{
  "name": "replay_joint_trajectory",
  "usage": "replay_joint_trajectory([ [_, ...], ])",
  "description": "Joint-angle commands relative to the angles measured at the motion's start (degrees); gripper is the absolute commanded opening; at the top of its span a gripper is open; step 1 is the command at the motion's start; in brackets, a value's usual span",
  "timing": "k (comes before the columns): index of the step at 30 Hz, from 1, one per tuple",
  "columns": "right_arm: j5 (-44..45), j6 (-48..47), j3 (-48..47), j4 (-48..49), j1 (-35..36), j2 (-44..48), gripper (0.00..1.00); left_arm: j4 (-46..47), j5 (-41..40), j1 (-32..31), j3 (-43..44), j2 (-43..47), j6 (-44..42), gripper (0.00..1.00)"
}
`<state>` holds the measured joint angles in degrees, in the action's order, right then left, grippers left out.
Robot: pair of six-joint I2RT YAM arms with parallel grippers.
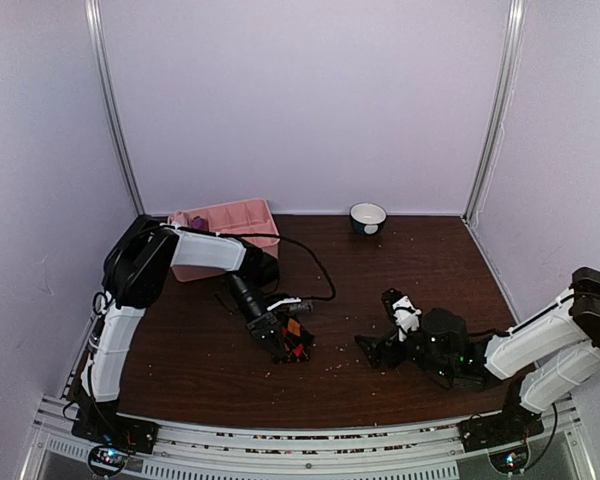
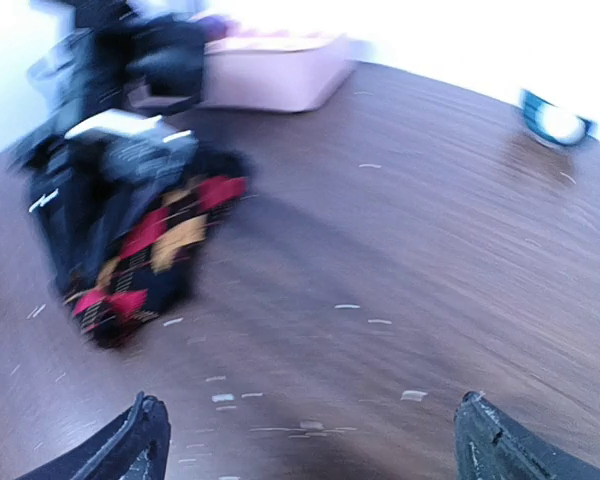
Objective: Roll the socks
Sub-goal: Roll the sock at the center of the board.
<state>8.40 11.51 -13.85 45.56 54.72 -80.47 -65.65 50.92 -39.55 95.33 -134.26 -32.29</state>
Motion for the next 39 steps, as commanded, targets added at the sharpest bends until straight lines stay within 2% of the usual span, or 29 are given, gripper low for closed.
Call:
replay_joint_trajectory([
  [1,1.8,-14.5,-2.5,5.4,7.4,-3.9,1.0,-3.2,-8.3,0.1,0.4,-3.9,-2.6,0.21],
  [2,-0.9,-16.1,-2.2,8.0,7.9,-4.9,0.97,-3.7,-8.1,0.0,0.5,-4.0,-3.0,0.21],
  [5,-13.2,-20.0,-3.2,12.9,8.0,-8.3,0.8,-4.4,-7.1,-0.4,0.5,-4.0,-4.3,0.22],
  [8,-23.1,-25.1,-10.2,4.7,8.0,-12.7,0.7,-4.4,-7.1,-0.9,1.1,-5.1,-4.3,0.23],
  [11,-27.5,-27.8,-16.5,0.6,8.0,-17.4,0.66,-4.7,-6.8,-1.0,1.9,-6.5,-4.0,0.23],
  [17,-30.7,-32.8,-27.4,-9.3,7.6,-24.0,0.5,-4.6,-6.7,-1.0,2.2,-7.2,-3.6,0.23],
  [28,-34.6,-39.4,-33.5,-21.1,4.3,-28.9,0.42,-5.2,-5.5,-1.0,2.4,-7.3,-4.5,0.23],
  [39,-34.1,-43.2,-37.0,-26.9,3.9,-31.8,0.29,-6.3,-5.2,-1.0,3.8,-7.9,-6.0,0.26],
])
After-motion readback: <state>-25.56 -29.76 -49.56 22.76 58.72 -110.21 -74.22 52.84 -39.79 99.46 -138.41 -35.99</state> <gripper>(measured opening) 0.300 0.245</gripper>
